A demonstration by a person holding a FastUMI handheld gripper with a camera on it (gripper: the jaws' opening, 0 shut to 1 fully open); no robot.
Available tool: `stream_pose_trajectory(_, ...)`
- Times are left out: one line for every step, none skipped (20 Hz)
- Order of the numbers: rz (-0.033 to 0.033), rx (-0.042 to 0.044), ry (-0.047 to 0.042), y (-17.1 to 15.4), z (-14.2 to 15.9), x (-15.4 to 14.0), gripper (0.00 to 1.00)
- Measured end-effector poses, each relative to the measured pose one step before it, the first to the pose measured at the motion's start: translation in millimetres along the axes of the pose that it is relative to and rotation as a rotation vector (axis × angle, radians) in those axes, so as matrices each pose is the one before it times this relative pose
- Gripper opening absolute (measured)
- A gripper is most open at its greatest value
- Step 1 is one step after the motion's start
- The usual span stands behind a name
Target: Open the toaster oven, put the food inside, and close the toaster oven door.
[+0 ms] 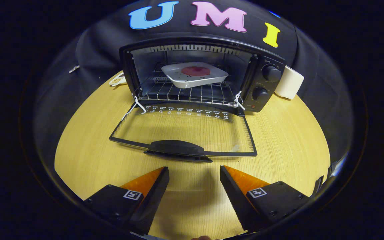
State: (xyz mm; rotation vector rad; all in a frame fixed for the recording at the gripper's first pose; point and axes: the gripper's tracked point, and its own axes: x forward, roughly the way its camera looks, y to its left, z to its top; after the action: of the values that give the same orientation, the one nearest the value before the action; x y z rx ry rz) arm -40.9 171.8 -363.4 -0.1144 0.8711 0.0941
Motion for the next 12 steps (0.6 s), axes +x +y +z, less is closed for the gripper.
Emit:
stream_pose_trajectory(-0.00320, -0.00100, 0.00201, 2.03, -0.92, 2.24, 0.99)
stream_pose_trajectory(0.00115, 0.00542, 0.00229, 3.23, -0.24, 3.23, 0.99)
stream_pose_trajectory(-0.00514, -0.00009, 0.00235, 1.47, 0.25, 3.49, 0.99)
stream_pose_trajectory(-0.01232, -0.00336, 0.00288, -0.86, 0.06, 2.79, 0.99)
stream_pose_trajectory(-0.00223, 0.00576, 0.00363, 1.09, 0.61, 3.43, 0.99)
stream_pose_trajectory(-0.00659, 0.01605, -0.00274, 0.67, 2.16, 2.22, 0.99)
stream_pose_trajectory(-0.00460, 0.01784, 0.00423, -0.98, 0.97, 1.21, 0.99)
stream_pose_trajectory(-0.00319, 0.00961, -0.00298, 0.38, 1.80, 1.85, 0.99)
stream_pose_trajectory(0.00091, -0.00034, -0.00360, 0.36, 3.24, -1.59, 1.00)
stream_pose_trajectory(-0.00344, -0.01120, 0.00417, -0.24, 0.01, -0.64, 1.00)
stream_pose_trajectory(0.00133, -0.01433, -0.00688, -0.13, 1.78, -0.33, 1.00)
stream_pose_trajectory(-0.00031, -0.01366, -0.00665, 0.87, 2.47, -2.64, 1.00)
